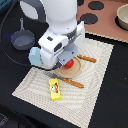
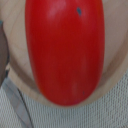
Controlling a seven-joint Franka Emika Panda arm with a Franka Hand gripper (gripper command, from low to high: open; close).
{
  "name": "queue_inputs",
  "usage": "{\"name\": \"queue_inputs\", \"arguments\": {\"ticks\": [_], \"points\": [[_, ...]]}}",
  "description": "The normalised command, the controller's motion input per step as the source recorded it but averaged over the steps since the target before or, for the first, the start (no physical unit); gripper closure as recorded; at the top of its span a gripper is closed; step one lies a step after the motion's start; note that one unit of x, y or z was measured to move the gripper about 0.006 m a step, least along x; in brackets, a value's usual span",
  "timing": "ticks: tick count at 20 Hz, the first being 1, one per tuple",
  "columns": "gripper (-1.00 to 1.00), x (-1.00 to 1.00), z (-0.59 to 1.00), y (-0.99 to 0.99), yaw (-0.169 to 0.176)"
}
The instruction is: Interact with the objects in diverse but meaningful ways.
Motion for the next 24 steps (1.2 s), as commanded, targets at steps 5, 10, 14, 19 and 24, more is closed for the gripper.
{"name": "queue_inputs", "arguments": {"ticks": [5, 10, 14, 19, 24], "points": [[1.00, 0.21, -0.25, 0.00, 0.032], [1.00, 0.17, -0.20, 0.00, 0.050], [1.00, 0.20, -0.09, 0.00, 0.065], [1.00, 0.59, 0.66, 0.24, 0.060], [1.00, 0.67, 1.00, 0.53, 0.062]]}}
